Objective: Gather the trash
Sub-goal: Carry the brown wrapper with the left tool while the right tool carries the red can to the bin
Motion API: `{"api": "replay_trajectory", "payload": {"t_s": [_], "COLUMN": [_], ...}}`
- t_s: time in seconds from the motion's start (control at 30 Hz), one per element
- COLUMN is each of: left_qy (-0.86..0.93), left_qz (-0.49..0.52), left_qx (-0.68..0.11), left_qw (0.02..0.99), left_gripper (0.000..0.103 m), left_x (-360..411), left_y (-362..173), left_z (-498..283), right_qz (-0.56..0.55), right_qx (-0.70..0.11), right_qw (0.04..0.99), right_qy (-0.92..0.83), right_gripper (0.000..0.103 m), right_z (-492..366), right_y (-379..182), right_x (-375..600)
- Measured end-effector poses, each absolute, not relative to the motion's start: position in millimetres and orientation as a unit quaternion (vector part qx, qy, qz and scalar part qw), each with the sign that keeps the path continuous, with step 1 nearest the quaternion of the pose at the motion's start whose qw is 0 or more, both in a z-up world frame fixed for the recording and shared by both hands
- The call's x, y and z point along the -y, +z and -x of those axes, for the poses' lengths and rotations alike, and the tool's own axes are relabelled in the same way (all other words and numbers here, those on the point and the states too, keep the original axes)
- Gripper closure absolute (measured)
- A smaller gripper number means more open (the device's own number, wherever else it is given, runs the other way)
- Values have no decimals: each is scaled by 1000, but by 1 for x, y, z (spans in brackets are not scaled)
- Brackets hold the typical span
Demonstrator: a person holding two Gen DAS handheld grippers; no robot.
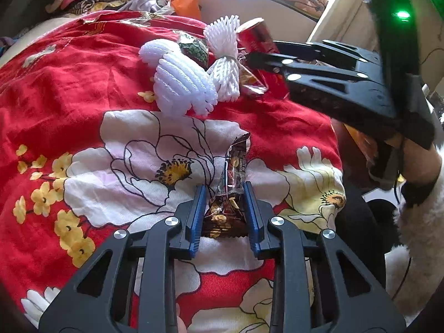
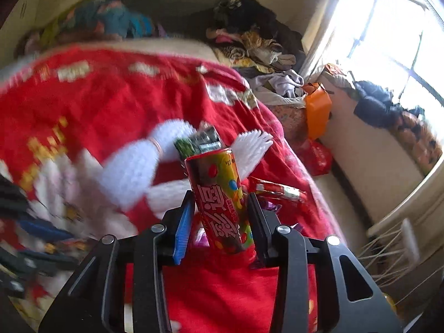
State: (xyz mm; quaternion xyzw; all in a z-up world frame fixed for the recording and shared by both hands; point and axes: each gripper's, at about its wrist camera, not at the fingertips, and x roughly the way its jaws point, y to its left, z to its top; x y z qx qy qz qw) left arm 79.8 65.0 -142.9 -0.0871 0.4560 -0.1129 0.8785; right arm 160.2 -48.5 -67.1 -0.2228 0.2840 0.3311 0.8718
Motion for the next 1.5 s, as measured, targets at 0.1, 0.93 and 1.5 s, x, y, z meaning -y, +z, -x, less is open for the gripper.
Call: {"api": "replay_trajectory", "payload": {"t_s": [0.1,0.93,1.5], "left_qy": [-114,-101,-94], "left_qz": [91,88,89], "left_qx": [-453,-391,-356], "left_qw": [879,910,925], "left_gripper": [82,95,95], "left_x": [-66,-76,-78], "left_y": [-141,-94,-57], "left_z": [-80,-67,-65], "right_qz": [179,42,21], "right_qx": [-289,-299,-279], "right_qw": [876,893,907], "right_qy": [342,334,316], "right_gripper": [68,69,69], "right_z": [-152,-105,-93], "right_y": [-60,-30,-4], "right_x": [54,98,117]}}
